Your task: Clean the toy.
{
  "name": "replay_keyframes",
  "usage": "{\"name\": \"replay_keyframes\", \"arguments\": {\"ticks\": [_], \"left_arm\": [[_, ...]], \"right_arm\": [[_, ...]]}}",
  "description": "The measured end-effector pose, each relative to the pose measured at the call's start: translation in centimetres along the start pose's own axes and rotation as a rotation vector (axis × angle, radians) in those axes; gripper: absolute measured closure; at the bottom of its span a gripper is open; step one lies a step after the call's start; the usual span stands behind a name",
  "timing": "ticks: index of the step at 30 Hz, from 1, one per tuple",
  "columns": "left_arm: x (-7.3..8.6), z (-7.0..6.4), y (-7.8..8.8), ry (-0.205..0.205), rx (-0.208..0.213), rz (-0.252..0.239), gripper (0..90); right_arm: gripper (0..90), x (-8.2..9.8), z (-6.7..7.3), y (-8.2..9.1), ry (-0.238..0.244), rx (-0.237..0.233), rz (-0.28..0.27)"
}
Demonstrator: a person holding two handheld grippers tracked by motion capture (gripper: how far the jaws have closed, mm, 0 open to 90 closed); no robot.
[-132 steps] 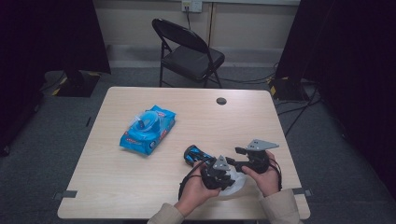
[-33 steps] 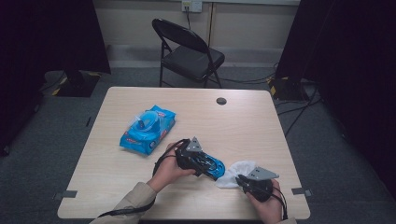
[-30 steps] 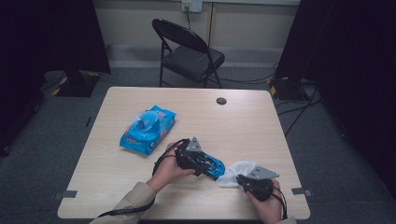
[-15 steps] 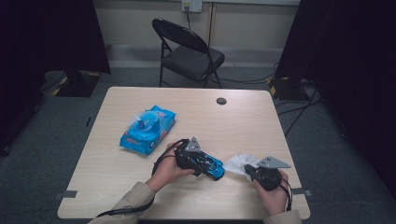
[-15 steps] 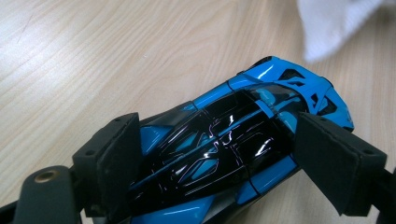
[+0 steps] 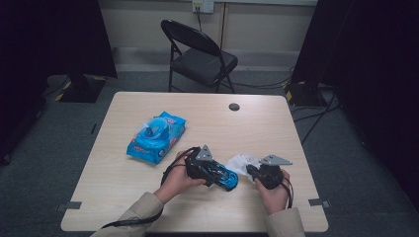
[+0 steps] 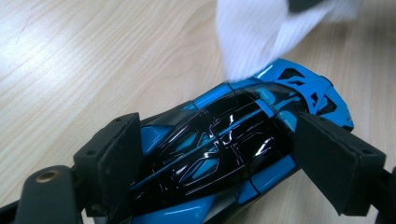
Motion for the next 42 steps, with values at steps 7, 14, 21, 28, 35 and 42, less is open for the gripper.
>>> {"name": "replay_keyframes", "arguments": {"ticks": [7,14,21,28,35,42], "left_arm": [[0.0,-0.1,0.0,-0.003,-0.002,-0.002,15.9],[0.0,-0.1,-0.1,-0.001,-0.003,0.0,15.9],[0.0,-0.1,0.0,-0.002,-0.007,0.003,15.7],[0.0,-0.2,-0.1,0.0,-0.009,0.001,15.5],[0.0,-0.3,-0.1,0.004,-0.012,-0.008,15.4],[0.0,-0.4,-0.1,-0.002,-0.014,-0.005,16.1]], "right_arm": [[86.8,0.7,1.3,-2.2,0.049,-0.048,0.077],[86.9,0.8,1.6,-2.2,0.075,-0.073,0.094],[86.9,1.5,1.7,-1.5,0.063,-0.105,0.087],[86.9,2.1,2.4,-0.5,0.091,-0.127,0.098],[86.8,2.8,3.5,0.5,0.11,-0.162,0.103],[86.8,3.0,4.6,0.6,0.124,-0.169,0.105]]}}
Point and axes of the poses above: each handheld gripper's, and its own axes: y roughly backward along the jaws, x roughly out of its underside, z roughly to its left, the point moved 1 cm from there along -y, roughly forward along the jaws, and after that the axes turned 3 degrees about -z, right-handed, at the moved point
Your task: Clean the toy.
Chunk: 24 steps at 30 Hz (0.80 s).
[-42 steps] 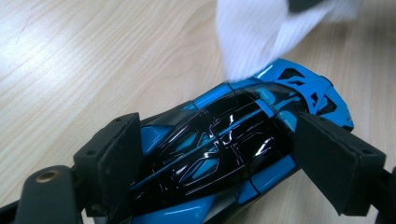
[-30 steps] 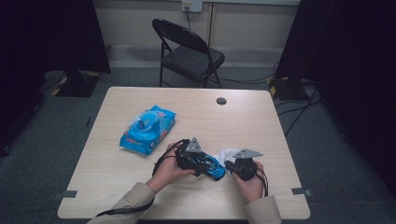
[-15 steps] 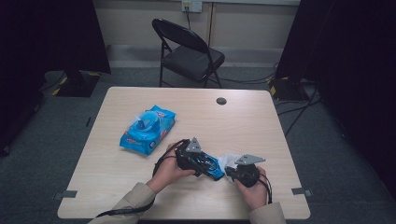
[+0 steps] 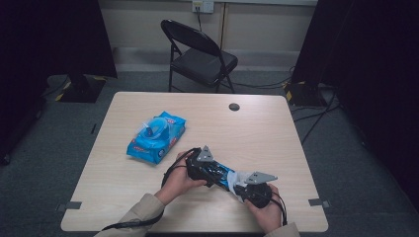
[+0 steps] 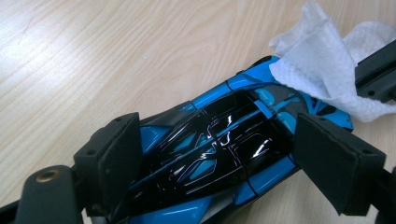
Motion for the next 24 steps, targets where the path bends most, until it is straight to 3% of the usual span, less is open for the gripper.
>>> {"name": "replay_keyframes", "arguments": {"ticks": [14,19,24], "left_arm": [[-0.1,-0.2,-0.2,-0.007,-0.001,-0.005,16.3],[-0.1,-0.2,-0.1,-0.009,0.0,-0.008,16.3],[0.0,-0.3,-0.1,-0.004,-0.004,-0.01,16.3]], "right_arm": [[86.8,-0.1,0.9,-0.3,-0.002,-0.033,-0.004],[86.7,-0.3,1.8,-0.6,0.024,-0.035,-0.002],[86.6,-0.6,2.7,-1.1,0.042,-0.069,-0.003]]}}
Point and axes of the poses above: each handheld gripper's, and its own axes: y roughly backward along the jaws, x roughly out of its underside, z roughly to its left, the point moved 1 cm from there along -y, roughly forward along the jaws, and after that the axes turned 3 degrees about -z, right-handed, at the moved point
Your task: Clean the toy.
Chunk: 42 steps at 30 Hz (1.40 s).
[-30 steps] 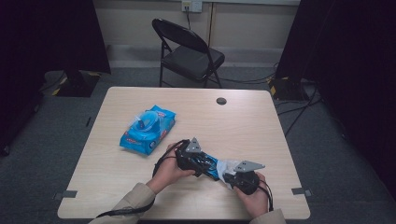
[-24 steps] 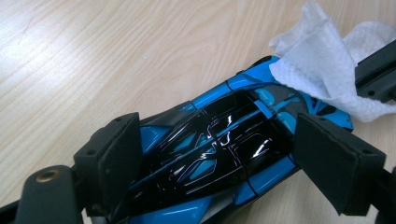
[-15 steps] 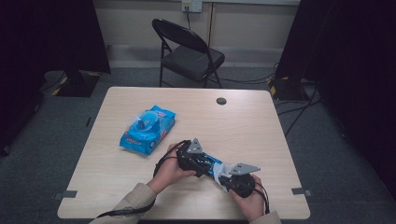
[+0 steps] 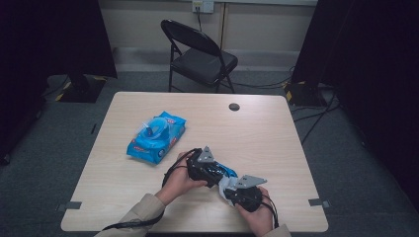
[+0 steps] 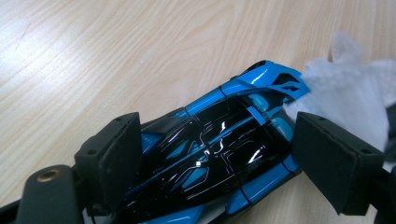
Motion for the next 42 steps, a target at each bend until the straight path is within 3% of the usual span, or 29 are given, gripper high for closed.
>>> {"name": "replay_keyframes", "arguments": {"ticks": [6,12,20,29,35,42], "left_arm": [[0.0,0.0,0.0,-0.001,0.001,-0.002,16.3],[0.0,0.0,-0.1,0.0,0.007,-0.008,16.2],[0.1,0.0,-0.1,0.002,0.009,-0.014,16.2],[0.1,0.0,-0.1,0.0,0.017,-0.018,16.2],[0.1,0.0,-0.1,-0.003,0.019,-0.018,16.2],[0.1,0.0,-0.1,-0.003,0.019,-0.021,16.3]], "right_arm": [[86.7,-0.4,0.7,-0.3,-0.005,-0.053,-0.019],[86.7,-1.2,0.3,0.9,-0.024,-0.057,-0.061],[86.8,-2.2,-1.8,3.3,-0.078,-0.02,-0.13],[86.9,-2.8,-5.1,5.3,-0.142,0.053,-0.217],[86.9,-2.7,-6.4,4.3,-0.162,0.081,-0.217],[86.9,-2.0,-6.9,1.4,-0.164,0.088,-0.143]]}}
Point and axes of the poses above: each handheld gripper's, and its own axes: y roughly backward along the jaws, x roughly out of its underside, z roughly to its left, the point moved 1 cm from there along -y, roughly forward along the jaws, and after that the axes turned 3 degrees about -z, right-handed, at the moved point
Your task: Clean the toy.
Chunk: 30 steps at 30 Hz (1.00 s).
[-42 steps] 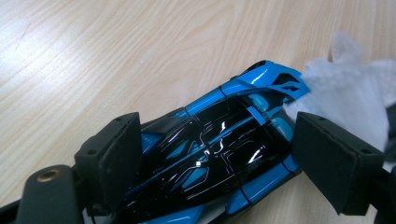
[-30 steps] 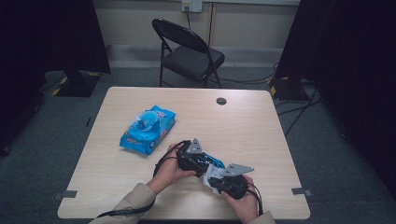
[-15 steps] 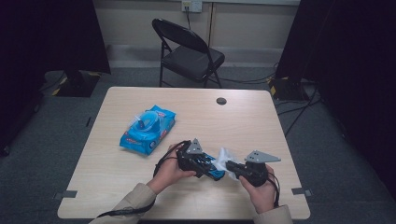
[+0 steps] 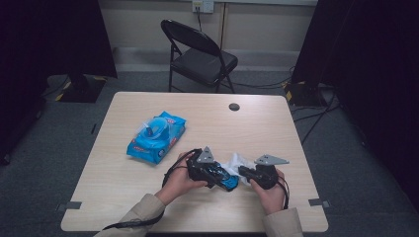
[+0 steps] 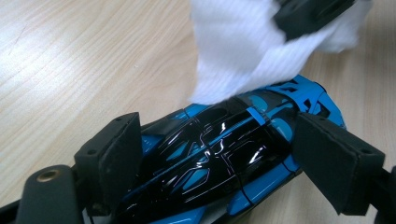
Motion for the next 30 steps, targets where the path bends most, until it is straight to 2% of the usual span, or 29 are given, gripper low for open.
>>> {"name": "replay_keyframes", "arguments": {"ticks": [3,7,13,17,19,23,30], "left_arm": [[0.0,0.0,0.0,0.001,0.0,0.001,16.3],[0.0,0.1,0.0,-0.001,0.0,0.003,16.2],[0.0,0.1,0.0,-0.005,0.001,0.001,16.2],[0.1,0.1,0.0,0.0,0.002,-0.003,16.2],[0.1,0.0,0.0,0.003,0.003,-0.005,16.3],[0.1,0.1,0.0,-0.003,0.005,-0.004,16.3],[0.1,0.1,0.1,0.001,0.004,-0.008,16.2]], "right_arm": [[86.8,0.1,-0.2,-0.9,0.002,0.005,0.022],[86.9,-0.1,-0.2,-1.9,0.028,0.017,0.047],[86.8,0.1,-0.5,-2.5,0.007,0.023,0.06],[86.7,0.4,-0.6,-2.7,0.011,0.027,0.066],[86.7,0.6,-0.6,-2.8,0.033,0.036,0.086],[86.7,0.8,-0.6,-2.8,0.04,0.036,0.075],[86.7,0.9,-0.4,-2.4,0.064,0.045,0.094]]}}
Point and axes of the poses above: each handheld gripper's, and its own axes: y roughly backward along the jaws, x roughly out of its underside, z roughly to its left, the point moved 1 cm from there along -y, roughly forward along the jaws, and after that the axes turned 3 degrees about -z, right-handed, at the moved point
